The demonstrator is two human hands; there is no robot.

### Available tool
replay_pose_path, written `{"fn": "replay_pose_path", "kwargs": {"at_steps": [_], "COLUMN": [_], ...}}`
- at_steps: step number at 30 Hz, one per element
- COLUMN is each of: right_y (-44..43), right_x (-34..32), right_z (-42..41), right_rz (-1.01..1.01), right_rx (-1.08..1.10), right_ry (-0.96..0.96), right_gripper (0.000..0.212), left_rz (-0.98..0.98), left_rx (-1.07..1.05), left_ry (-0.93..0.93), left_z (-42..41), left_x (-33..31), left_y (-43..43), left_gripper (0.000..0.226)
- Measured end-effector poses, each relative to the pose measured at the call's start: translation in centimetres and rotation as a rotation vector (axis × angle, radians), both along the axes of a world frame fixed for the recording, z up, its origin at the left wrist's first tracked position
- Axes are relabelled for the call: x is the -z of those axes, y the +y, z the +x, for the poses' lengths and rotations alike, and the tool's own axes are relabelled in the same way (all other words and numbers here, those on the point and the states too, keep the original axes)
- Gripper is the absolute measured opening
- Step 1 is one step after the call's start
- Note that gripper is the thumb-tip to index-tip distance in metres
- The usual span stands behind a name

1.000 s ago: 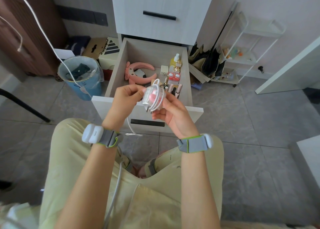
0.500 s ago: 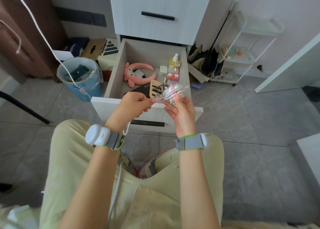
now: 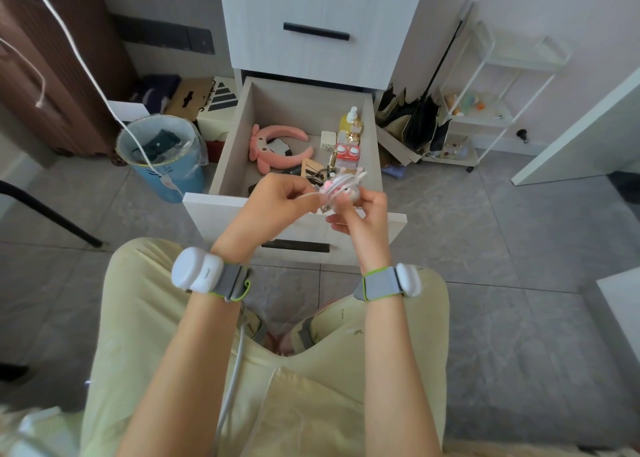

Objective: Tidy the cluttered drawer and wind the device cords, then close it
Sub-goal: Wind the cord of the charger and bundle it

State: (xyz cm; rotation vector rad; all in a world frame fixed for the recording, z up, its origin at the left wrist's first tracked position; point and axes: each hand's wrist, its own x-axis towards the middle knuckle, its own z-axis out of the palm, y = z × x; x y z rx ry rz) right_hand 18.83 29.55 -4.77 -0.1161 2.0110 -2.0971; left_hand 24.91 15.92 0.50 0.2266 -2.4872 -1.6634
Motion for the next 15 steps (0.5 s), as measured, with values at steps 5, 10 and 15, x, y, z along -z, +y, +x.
{"fn": "replay_pose_path", "kwargs": {"at_steps": [5, 10, 15], "right_y": [0.3, 0.7, 1.5], "right_x": [0.0, -0.4, -0.8], "right_z": [0.1, 0.3, 0.5], "right_rz": [0.152, 0.167, 0.016], "right_rx": [-0.173, -0.447, -0.644], "right_ry": [0.044, 0.026, -0.016], "right_gripper": [0.019, 0.021, 0.02], "left_rz": [0.082, 0.115, 0.151], "left_rx": [-0.083, -0.102, -0.138], "left_ry": [0.094, 0.112, 0.163], "left_z": [0.2, 0.2, 0.3], "left_x": [-0.5, -0.2, -0.3], "left_y": [-0.5, -0.7, -0.8], "left_gripper": [0.025, 0.026, 0.025]}}
